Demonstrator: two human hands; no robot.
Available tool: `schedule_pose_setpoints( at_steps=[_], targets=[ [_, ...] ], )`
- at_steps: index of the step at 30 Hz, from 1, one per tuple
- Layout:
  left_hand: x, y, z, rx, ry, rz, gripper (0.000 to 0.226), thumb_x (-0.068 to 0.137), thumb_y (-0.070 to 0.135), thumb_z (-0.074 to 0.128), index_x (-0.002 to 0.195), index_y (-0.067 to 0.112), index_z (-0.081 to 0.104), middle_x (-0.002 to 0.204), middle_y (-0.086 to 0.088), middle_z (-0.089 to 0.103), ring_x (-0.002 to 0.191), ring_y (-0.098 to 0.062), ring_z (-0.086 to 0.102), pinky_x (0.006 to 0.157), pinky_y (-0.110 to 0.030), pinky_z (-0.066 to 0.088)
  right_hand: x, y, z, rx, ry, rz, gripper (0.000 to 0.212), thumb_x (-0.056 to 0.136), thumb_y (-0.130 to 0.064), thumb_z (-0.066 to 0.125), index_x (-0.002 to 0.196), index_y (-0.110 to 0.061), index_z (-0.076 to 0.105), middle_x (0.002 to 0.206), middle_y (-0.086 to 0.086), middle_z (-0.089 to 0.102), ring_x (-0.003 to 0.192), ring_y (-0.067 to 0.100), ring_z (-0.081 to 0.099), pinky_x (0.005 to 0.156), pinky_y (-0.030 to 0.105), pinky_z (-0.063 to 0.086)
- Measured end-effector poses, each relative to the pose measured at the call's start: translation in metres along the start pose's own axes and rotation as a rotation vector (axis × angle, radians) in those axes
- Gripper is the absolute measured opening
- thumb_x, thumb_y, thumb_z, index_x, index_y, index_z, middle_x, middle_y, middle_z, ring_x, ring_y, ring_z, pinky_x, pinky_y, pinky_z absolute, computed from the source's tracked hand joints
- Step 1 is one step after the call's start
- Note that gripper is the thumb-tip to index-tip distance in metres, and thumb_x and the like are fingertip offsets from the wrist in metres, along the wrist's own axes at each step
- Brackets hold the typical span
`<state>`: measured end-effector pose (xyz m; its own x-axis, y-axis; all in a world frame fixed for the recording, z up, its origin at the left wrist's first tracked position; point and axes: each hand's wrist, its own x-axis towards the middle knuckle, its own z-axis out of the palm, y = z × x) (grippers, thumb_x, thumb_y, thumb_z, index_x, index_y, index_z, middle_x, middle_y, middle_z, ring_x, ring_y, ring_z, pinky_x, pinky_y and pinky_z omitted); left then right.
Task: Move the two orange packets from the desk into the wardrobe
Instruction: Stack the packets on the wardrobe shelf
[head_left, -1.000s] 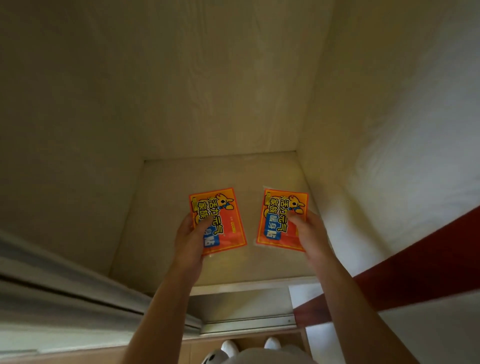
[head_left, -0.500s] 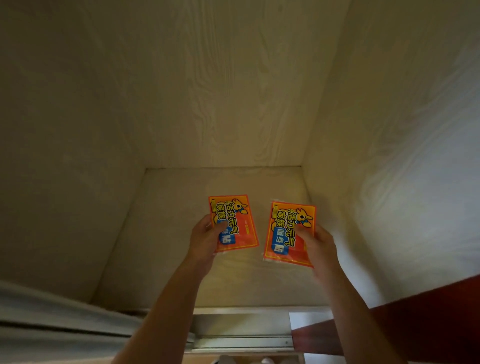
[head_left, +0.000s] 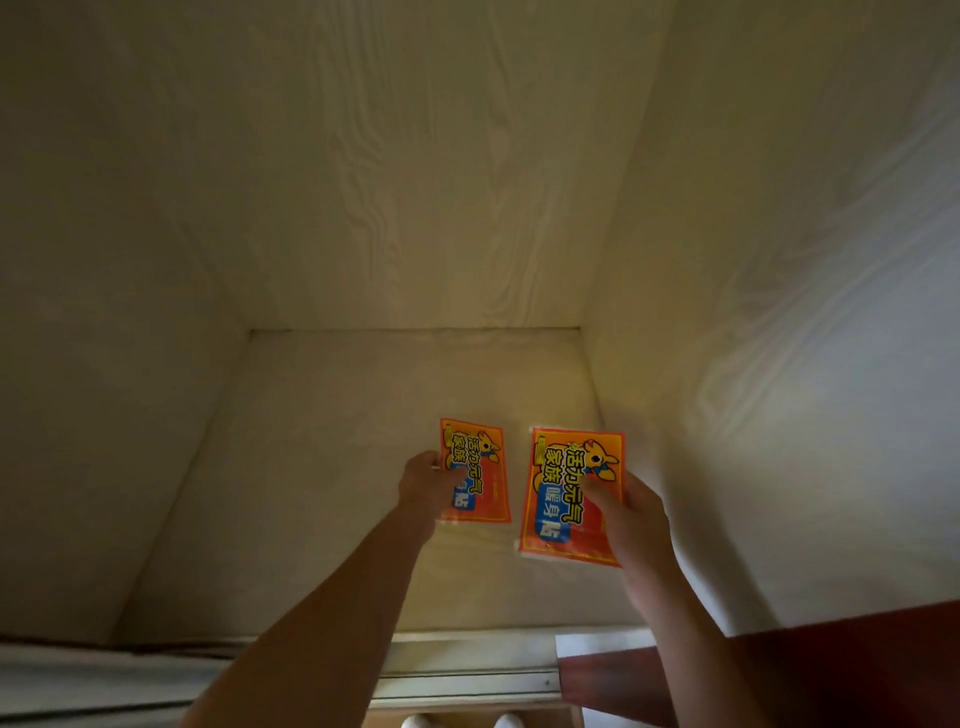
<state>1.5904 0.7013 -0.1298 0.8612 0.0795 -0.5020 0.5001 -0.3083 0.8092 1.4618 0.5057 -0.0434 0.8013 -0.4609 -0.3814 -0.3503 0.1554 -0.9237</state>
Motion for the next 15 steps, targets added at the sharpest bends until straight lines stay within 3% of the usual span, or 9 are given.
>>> schedule_pose_setpoints(
  at_steps=[2, 6, 15],
  targets=[
    [0.003, -0.005, 0.005, 0.102, 0.003, 0.005, 0.024, 0.069, 0.018, 0.080, 0.063, 0.014, 0.058, 0.074, -0.015, 0.066, 0.079, -0.034, 0.069, 0.072, -0.048, 0.055, 0.001, 0.001, -0.003, -0.009, -0.008, 0.006, 0.013, 0.091, -0.016, 0.063, 0.098, -0.020, 0.073, 0.088, 0.002, 0.079, 0.075, 0.019, 0.076, 0.058, 0.029, 0.056],
    [-0.007, 0.004, 0.007, 0.333, 0.042, 0.054, 0.017, 0.080, 0.022, 0.073, 0.088, 0.009, 0.067, 0.097, -0.015, 0.072, 0.094, -0.032, 0.067, 0.071, -0.031, 0.047, 0.000, 0.000, -0.007, -0.018, -0.013, -0.001, 0.014, 0.091, -0.015, 0.062, 0.098, -0.019, 0.073, 0.089, 0.003, 0.079, 0.078, 0.022, 0.076, 0.064, 0.032, 0.057],
    [-0.003, -0.006, 0.013, 0.632, 0.138, 0.053, 0.032, 0.086, 0.029, 0.067, 0.108, 0.006, 0.063, 0.112, -0.016, 0.068, 0.105, -0.033, 0.063, 0.080, -0.036, 0.049, 0.002, 0.006, -0.013, -0.050, 0.007, 0.010, 0.012, 0.091, -0.015, 0.063, 0.096, -0.019, 0.074, 0.089, 0.005, 0.079, 0.079, 0.025, 0.076, 0.073, 0.040, 0.059]
  ],
)
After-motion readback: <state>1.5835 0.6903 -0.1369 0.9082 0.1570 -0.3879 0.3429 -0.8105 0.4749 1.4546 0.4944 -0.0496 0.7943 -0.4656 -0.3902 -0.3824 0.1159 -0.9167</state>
